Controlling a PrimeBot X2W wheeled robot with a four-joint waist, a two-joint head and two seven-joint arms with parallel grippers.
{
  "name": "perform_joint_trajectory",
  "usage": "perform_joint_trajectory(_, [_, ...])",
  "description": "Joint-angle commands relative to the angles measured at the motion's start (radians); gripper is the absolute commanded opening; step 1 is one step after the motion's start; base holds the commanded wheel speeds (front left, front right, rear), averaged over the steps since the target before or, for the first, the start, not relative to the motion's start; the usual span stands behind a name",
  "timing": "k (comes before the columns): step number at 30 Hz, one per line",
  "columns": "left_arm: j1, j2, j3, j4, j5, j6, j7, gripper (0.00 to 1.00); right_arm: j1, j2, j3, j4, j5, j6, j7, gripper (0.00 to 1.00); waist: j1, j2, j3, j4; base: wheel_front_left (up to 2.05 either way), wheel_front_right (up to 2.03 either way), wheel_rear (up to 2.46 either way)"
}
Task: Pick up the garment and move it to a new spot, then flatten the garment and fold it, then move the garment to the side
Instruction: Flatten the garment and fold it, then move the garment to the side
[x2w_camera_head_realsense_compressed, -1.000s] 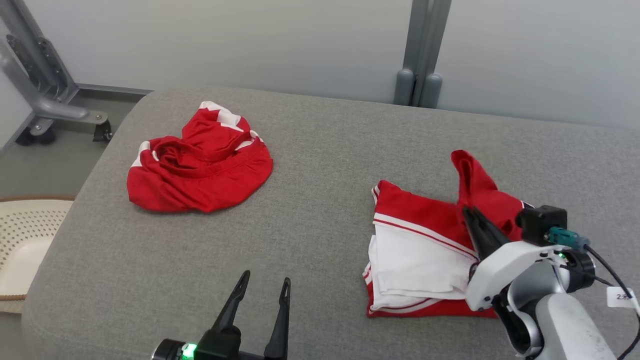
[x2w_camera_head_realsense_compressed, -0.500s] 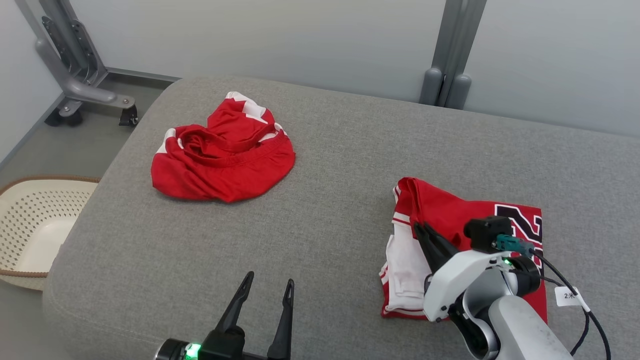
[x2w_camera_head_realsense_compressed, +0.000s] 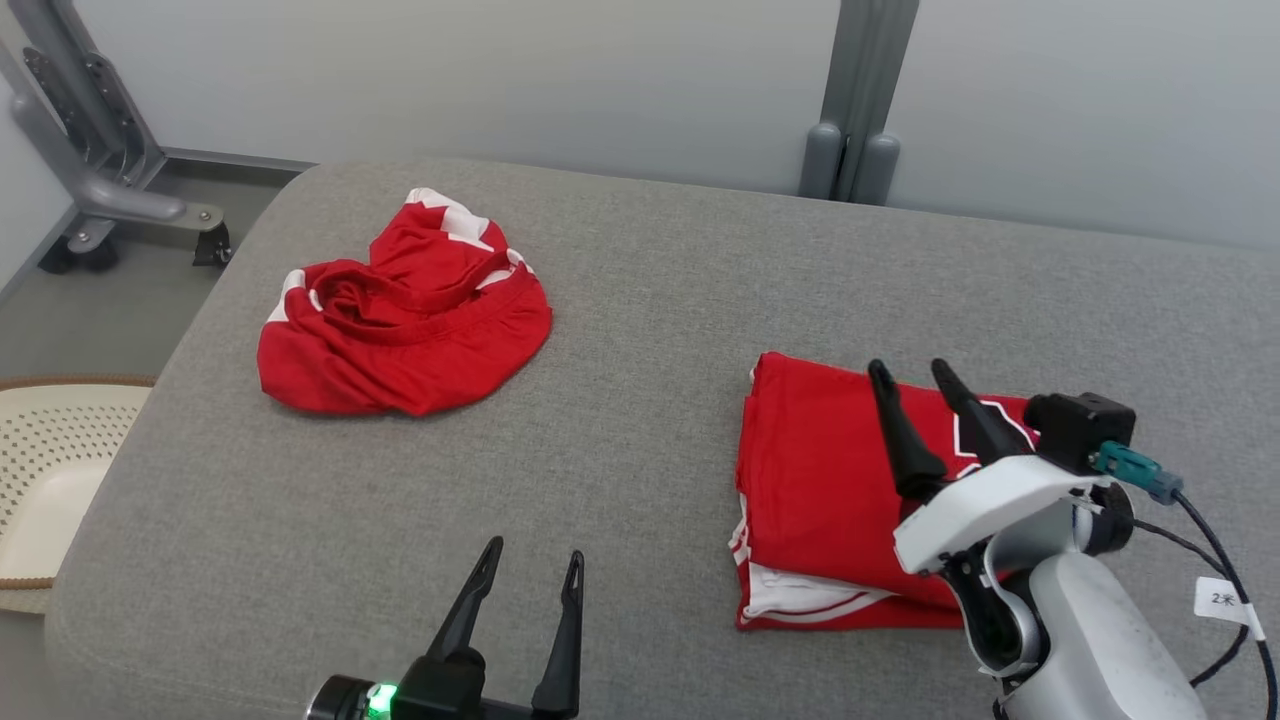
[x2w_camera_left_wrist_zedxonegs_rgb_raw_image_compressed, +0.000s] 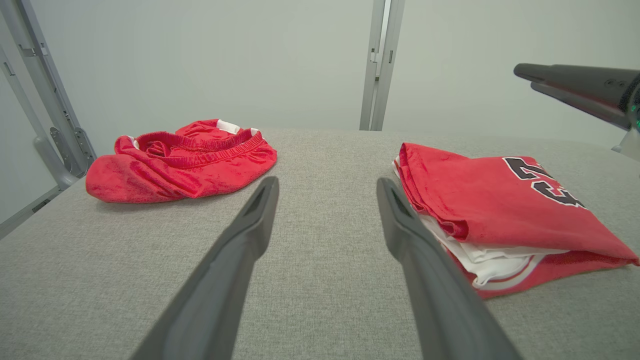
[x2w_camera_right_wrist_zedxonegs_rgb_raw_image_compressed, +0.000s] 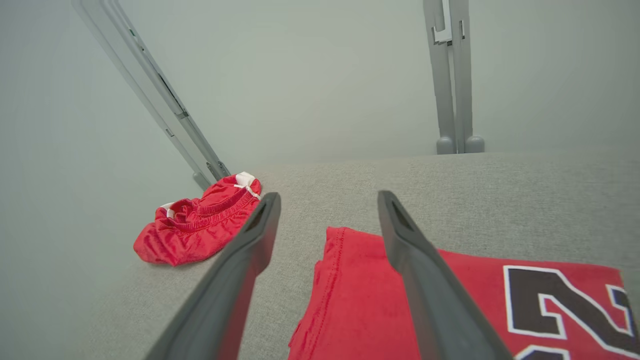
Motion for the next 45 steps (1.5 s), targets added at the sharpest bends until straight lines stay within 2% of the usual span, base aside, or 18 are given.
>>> perform_joint_trajectory(1, [-0.015,0.001,0.004,-0.004,-0.005,0.003,0.0,1.0,0.023,-0.018,-0.017,-0.005,-0.005,0.0,-0.01,1.0,0.0,0.0,-0.003,-0.023,0.0,0.0,0.0])
perform_joint_trajectory(9, [0.008,0.001,0.059,-0.01,-0.032,0.012,0.0,1.0,0.106,-0.148,0.013,-0.006,-0.028,0.0,-0.155,1.0,0.0,0.0,-0.03,-0.101,0.0,0.0,0.0])
perform_joint_trajectory(13, [0.015,0.002,0.091,-0.019,-0.038,0.006,0.0,1.0,0.144,-0.173,0.023,0.005,-0.003,0.0,-0.182,1.0,0.0,0.0,-0.045,-0.139,0.0,0.0,0.0])
perform_joint_trajectory(19, [0.034,0.002,0.132,-0.03,-0.035,0.001,0.0,1.0,0.203,-0.145,-0.029,-0.079,-0.063,0.0,-0.183,1.0,0.0,0.0,-0.078,-0.188,0.0,0.0,0.0])
perform_joint_trajectory(27, [0.051,0.002,0.154,-0.027,-0.016,-0.01,0.0,1.0,0.295,-0.113,-0.048,-0.191,-0.153,0.0,-0.184,1.0,0.0,0.0,-0.113,-0.218,0.0,0.0,0.0])
perform_joint_trajectory(34, [0.088,0.002,0.157,-0.033,-0.003,-0.005,0.0,1.0,0.377,-0.08,-0.062,-0.196,-0.179,0.0,-0.184,1.0,0.0,0.0,-0.142,-0.223,0.0,0.0,0.0])
perform_joint_trajectory(45, [0.124,0.002,0.164,-0.022,-0.003,-0.006,0.0,1.0,0.407,-0.073,-0.059,-0.188,-0.194,0.0,-0.184,1.0,0.0,0.0,-0.164,-0.231,0.0,0.0,0.0])
